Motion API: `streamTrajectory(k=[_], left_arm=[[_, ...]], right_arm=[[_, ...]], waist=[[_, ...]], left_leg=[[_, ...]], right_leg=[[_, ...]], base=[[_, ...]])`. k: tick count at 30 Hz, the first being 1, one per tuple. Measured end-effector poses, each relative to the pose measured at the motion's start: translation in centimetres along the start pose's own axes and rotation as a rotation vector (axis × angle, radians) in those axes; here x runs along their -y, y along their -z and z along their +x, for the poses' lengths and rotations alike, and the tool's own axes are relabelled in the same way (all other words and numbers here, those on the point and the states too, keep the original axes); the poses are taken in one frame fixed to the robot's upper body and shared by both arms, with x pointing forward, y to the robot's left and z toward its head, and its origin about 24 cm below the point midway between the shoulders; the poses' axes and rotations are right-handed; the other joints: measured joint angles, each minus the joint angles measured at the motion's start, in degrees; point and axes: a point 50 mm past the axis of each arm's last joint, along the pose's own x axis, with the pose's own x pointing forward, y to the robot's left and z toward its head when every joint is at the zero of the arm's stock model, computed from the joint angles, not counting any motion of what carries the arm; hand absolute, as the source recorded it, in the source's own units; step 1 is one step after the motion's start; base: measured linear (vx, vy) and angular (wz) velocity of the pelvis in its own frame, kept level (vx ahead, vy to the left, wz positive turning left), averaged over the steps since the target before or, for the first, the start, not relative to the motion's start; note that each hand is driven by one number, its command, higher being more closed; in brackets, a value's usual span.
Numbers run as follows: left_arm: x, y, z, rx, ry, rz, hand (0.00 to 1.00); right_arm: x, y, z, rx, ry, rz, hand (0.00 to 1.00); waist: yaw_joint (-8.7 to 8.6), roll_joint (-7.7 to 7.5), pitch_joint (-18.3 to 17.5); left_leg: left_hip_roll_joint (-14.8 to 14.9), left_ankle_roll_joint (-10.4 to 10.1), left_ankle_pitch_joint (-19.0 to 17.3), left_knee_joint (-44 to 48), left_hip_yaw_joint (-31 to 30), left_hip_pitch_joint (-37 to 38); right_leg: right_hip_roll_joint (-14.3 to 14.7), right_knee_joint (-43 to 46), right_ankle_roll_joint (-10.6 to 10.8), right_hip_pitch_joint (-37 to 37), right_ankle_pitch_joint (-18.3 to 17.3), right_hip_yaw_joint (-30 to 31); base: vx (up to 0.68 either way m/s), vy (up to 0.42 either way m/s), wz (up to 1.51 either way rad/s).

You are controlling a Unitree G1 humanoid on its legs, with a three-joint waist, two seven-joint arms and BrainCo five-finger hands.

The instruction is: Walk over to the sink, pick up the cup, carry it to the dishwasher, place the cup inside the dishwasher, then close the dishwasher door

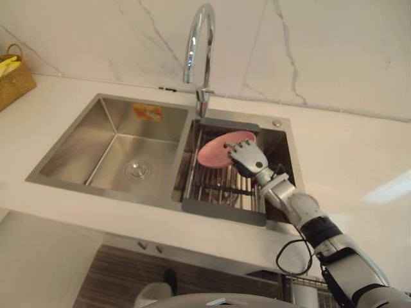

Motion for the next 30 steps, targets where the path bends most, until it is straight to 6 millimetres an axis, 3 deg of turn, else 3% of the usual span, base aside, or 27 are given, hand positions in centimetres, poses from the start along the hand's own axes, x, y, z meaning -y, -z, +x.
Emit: streamTrajectory(k=[7, 14, 21, 30], left_arm=[[0.0, 0.1, 0.0, 0.000, -0.003, 0.033, 0.00], [0.2, 0.3, 0.0, -0.007, -0.008, 0.083, 0.00], [0.2, 0.5, 0.0, -0.012, -0.009, 0.123, 0.00], [0.1, 0.8, 0.0, -0.025, -0.020, 0.190, 0.00]], right_arm=[[2.6, 0.7, 0.2, 0.089, 0.067, -0.060, 1.00], [7.4, 3.3, 0.3, 0.074, 0.211, -0.165, 1.00], [7.9, 3.4, -0.7, 0.101, 0.207, -0.163, 1.00], [10.0, 6.3, -3.7, -0.029, 0.233, -0.260, 1.00]], waist=[[-0.81, 0.02, 0.0], [-2.02, 0.09, 0.0], [-2.87, 0.05, -0.1], [-3.80, -0.68, -0.5]], left_leg=[[0.1, 0.0, 0.0, 0.0, 1.1, -0.1], [0.2, -0.1, -0.2, 0.0, 3.5, 0.6], [0.2, 0.1, -0.1, 0.0, 4.5, 0.9], [-0.1, 0.9, -0.9, 0.0, 7.6, 1.5]], right_leg=[[0.0, -0.1, 0.0, -0.4, 0.3, 0.9], [-0.2, 0.0, -0.1, -1.3, 1.1, 3.6], [-0.3, 0.1, -0.2, -1.7, 1.7, 5.3], [-1.4, 2.3, -0.2, -4.1, 1.6, 8.9]], base=[[0.00, 0.000, -0.05], [-0.01, 0.013, -0.19], [-0.02, 0.031, -0.09], [0.00, 0.050, -0.16]])
